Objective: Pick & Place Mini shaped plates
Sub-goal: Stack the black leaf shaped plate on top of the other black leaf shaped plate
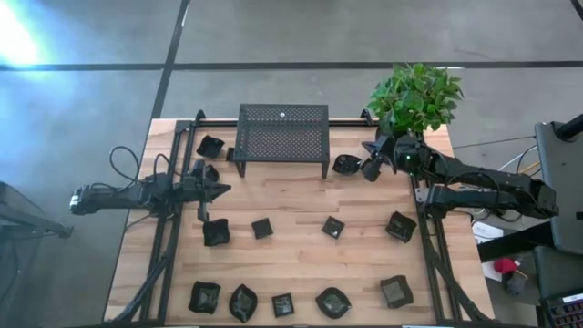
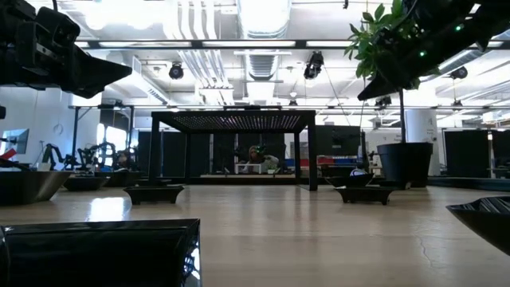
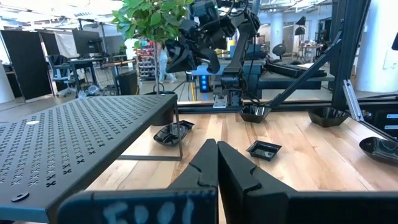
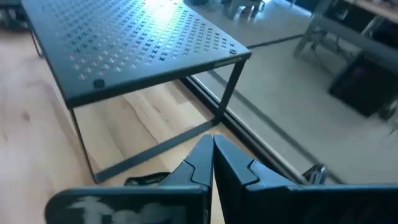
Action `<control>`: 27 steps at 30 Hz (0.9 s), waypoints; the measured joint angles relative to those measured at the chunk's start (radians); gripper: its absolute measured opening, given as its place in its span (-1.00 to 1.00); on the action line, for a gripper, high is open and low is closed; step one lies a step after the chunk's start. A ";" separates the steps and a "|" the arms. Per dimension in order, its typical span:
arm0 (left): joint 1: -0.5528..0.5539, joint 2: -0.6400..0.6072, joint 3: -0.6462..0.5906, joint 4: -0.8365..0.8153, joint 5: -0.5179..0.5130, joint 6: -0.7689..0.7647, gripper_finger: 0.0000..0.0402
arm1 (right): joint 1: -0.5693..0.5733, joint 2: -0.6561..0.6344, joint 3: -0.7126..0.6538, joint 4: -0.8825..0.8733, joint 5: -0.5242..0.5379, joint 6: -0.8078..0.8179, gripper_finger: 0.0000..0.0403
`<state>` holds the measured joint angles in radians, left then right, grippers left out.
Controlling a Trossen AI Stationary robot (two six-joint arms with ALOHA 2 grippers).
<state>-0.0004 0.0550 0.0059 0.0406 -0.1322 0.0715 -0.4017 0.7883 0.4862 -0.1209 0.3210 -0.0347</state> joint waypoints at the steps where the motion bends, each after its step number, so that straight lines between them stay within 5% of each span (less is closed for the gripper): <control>1: 0.000 0.000 0.000 0.000 0.000 0.000 -1.00 | 0.000 0.000 0.000 0.000 0.000 0.027 -0.96; 15: 0.000 0.000 0.000 0.000 0.000 0.000 -1.00 | 0.000 0.004 -0.082 -0.004 0.128 0.373 -0.96; 27: 0.000 0.000 0.000 0.000 0.000 0.000 -1.00 | 0.000 0.090 -0.118 0.011 0.128 0.429 -0.96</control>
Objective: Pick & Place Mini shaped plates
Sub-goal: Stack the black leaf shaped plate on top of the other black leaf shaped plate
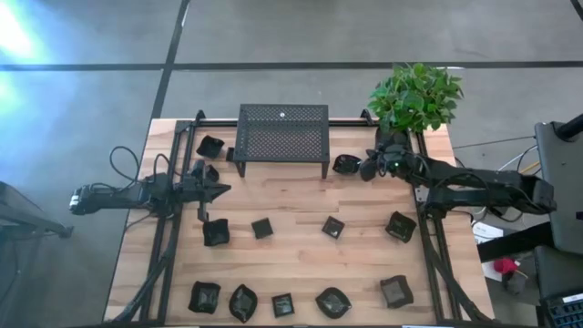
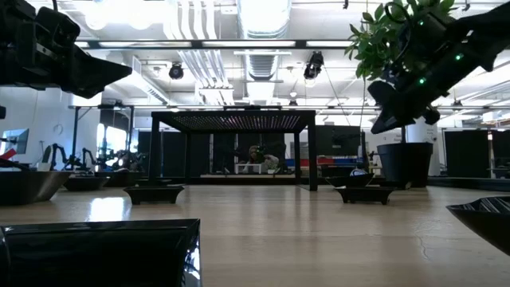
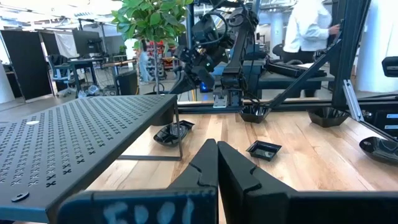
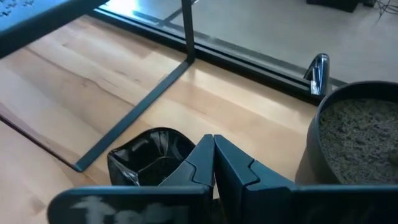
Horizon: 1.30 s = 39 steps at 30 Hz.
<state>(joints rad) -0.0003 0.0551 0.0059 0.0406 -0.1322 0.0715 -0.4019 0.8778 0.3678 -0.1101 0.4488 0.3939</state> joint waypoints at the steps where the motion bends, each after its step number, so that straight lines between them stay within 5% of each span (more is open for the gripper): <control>1: 0.000 0.000 0.000 0.000 0.000 0.000 -1.00 | 0.000 0.008 -0.002 0.012 0.000 0.000 -0.96; 39: 0.000 0.000 0.000 0.060 0.000 -0.080 -1.00 | -0.089 0.282 0.017 0.131 -0.008 -0.011 -0.96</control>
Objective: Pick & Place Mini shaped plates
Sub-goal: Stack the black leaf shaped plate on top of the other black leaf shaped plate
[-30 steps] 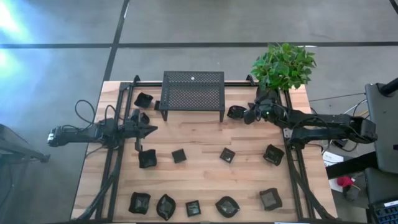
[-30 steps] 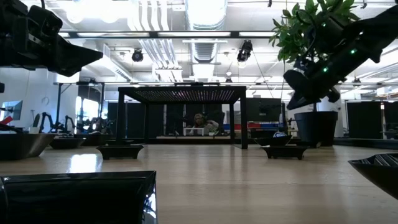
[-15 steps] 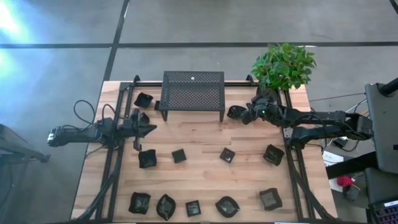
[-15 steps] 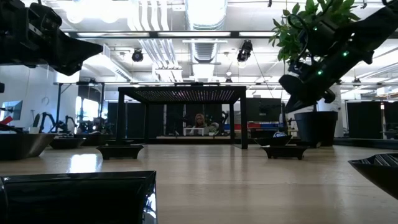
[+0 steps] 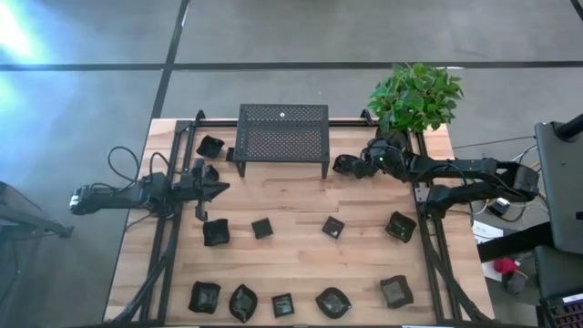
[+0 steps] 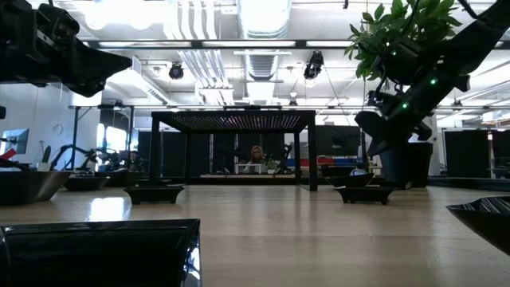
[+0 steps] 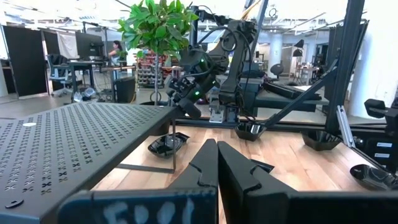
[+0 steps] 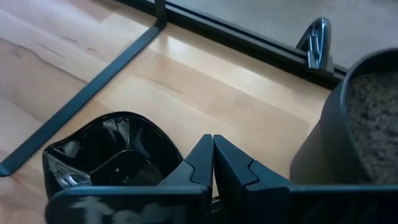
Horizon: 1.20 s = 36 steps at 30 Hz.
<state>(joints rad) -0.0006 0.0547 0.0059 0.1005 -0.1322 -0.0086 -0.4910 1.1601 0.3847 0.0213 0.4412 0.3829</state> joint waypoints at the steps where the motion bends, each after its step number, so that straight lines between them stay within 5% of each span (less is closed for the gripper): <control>1: 0.000 0.000 0.000 0.000 0.000 0.000 -1.00 | 0.000 0.006 0.000 0.001 0.000 0.006 -0.96; 30: 0.000 0.000 0.000 0.000 0.000 -0.019 -1.00 | 0.000 0.137 0.038 0.087 -0.030 -0.016 -0.96; 36: 0.000 0.000 0.000 0.000 0.000 -0.019 -1.00 | 0.003 0.128 0.038 0.087 -0.153 -0.051 -0.96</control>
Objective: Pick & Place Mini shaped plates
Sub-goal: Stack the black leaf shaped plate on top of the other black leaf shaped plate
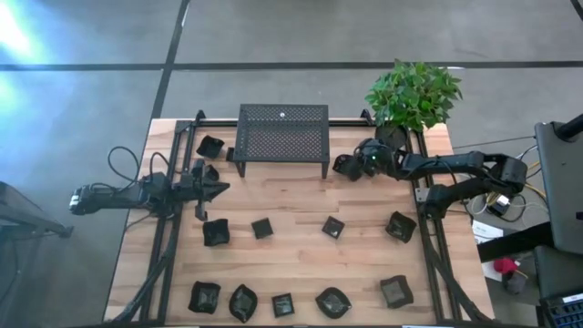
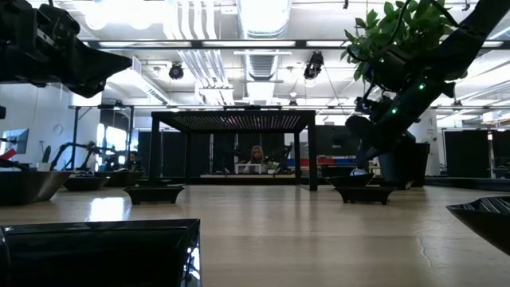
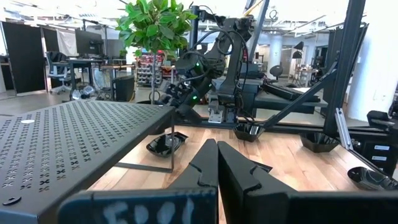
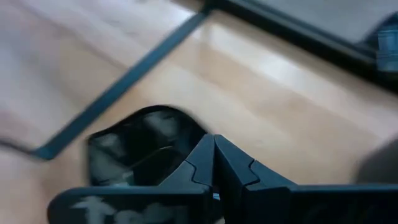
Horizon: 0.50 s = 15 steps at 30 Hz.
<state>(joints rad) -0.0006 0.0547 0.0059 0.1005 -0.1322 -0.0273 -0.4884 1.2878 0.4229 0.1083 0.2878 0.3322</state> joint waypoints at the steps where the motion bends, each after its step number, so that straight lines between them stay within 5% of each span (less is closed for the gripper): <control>1: 0.000 0.000 0.000 0.000 0.000 0.000 -1.00 | 0.001 -0.006 0.000 0.000 -0.034 -0.001 -0.96; 15: 0.000 0.000 0.000 0.000 0.000 0.000 -1.00 | 0.046 -0.071 -0.001 -0.040 -0.133 -0.029 -0.96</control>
<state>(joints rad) -0.0003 0.0548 0.0059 0.1000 -0.1318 -0.0272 -0.4427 1.2171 0.4221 0.0687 0.1547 0.3031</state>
